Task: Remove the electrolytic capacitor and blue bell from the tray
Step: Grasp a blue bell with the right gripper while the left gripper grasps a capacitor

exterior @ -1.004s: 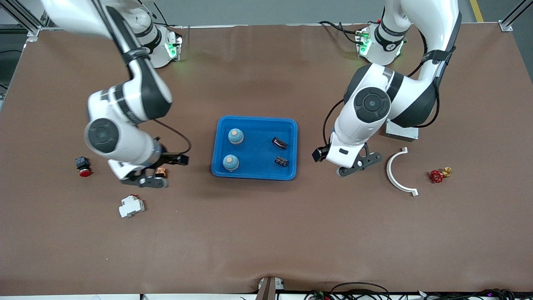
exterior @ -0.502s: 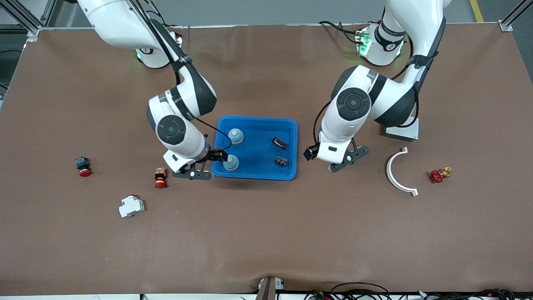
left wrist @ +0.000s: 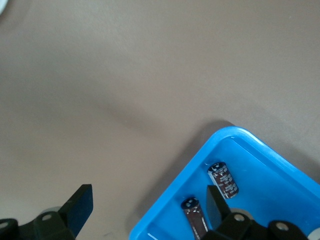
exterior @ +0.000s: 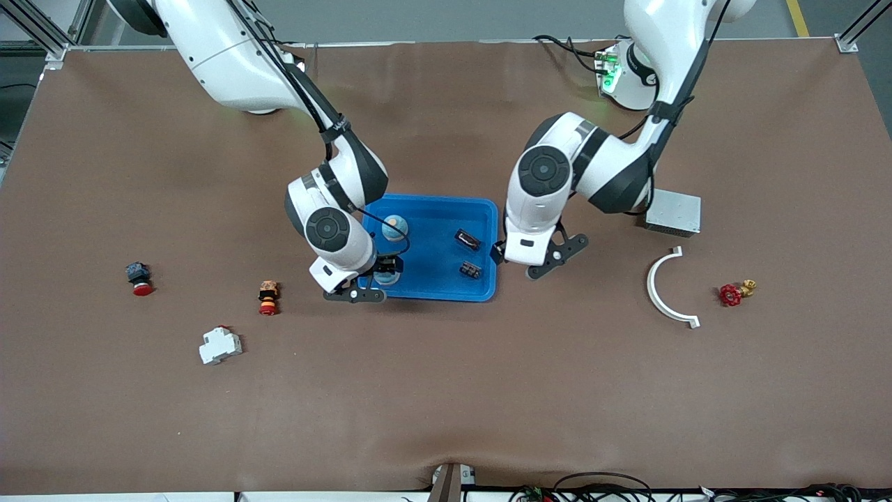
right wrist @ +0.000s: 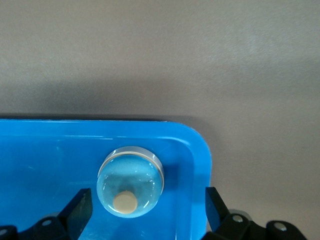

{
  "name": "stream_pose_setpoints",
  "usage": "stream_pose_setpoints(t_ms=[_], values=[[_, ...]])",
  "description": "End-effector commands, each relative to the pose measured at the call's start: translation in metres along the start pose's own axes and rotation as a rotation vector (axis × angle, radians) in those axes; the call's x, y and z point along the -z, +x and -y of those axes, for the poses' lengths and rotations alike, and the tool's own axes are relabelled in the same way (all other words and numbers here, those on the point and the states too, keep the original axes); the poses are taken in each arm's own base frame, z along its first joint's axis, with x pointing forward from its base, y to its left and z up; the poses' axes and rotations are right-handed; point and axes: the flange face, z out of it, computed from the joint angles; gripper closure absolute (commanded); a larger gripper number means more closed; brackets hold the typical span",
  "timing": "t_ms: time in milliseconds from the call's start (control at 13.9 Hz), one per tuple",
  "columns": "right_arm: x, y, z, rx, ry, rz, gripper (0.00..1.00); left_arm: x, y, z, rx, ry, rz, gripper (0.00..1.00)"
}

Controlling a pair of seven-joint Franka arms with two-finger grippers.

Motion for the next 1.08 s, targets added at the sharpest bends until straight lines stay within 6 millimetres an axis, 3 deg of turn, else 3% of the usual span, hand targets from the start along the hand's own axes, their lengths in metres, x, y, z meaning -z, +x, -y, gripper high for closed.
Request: stream_pose_setpoints(t_ms=[0,430,502,789,932,1004], values=[[-0.003,0.002,0.007,-0.008,0.012,-0.013,0.0,-0.028,-0.02,-0.018,0.101,-0.034,-0.026,0.0],[-0.02,-0.001,0.015,0.005,0.014,-0.017,0.0,-0.092,-0.064,-0.04,0.282,-0.084,-0.005,0.0],[-0.024,-0.002,0.016,0.005,0.015,-0.018,0.0,-0.099,-0.072,-0.043,0.309,-0.09,0.0,0.13],[-0.04,-0.004,0.018,0.014,0.006,-0.009,0.0,-0.129,-0.105,-0.038,0.306,-0.052,0.008,0.15],[-0.041,-0.004,0.018,0.014,0.005,-0.008,0.43,-0.133,-0.111,-0.036,0.298,-0.045,0.008,0.25],[-0.041,-0.005,0.018,0.016,0.005,-0.007,0.62,-0.134,-0.111,-0.032,0.298,-0.037,0.008,0.52]])
